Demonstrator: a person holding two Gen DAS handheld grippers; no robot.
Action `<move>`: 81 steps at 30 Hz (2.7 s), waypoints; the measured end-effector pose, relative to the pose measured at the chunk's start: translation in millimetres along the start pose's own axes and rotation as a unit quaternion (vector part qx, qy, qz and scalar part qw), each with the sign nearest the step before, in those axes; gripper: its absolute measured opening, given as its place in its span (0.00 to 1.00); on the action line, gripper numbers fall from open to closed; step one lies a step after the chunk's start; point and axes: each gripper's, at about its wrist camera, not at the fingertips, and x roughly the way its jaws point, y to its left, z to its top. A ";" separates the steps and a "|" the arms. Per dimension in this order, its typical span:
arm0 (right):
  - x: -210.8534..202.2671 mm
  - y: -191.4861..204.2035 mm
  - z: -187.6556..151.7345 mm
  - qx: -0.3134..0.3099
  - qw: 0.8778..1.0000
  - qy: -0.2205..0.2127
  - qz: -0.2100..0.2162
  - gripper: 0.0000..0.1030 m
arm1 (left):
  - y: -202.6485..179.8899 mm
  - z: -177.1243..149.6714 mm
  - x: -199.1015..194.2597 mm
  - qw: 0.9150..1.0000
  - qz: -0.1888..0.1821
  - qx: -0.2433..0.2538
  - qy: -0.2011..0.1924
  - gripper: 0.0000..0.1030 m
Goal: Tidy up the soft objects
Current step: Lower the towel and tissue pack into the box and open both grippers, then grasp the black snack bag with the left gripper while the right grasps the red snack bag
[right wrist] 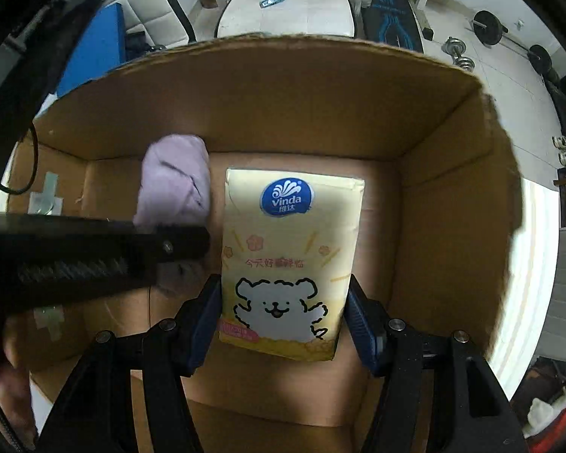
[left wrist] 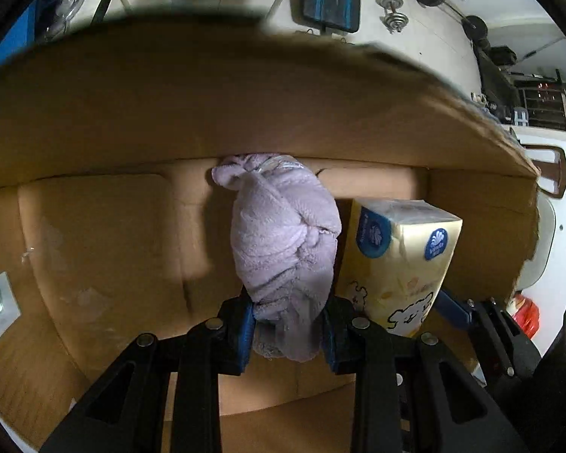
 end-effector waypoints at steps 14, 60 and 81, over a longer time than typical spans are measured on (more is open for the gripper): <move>-16.0 -7.8 9.4 0.001 1.000 0.011 -0.012 0.73 | -6.4 -11.6 -32.0 0.999 0.036 0.001 -0.010 0.72; 23.4 4.2 -244.6 0.073 0.993 0.086 0.034 0.80 | 91.2 -289.0 67.6 0.980 0.181 -0.082 -0.027 0.83; 48.6 23.7 -251.7 0.064 0.993 0.103 -0.004 0.53 | 80.9 -300.6 79.6 0.982 0.168 -0.077 -0.041 0.43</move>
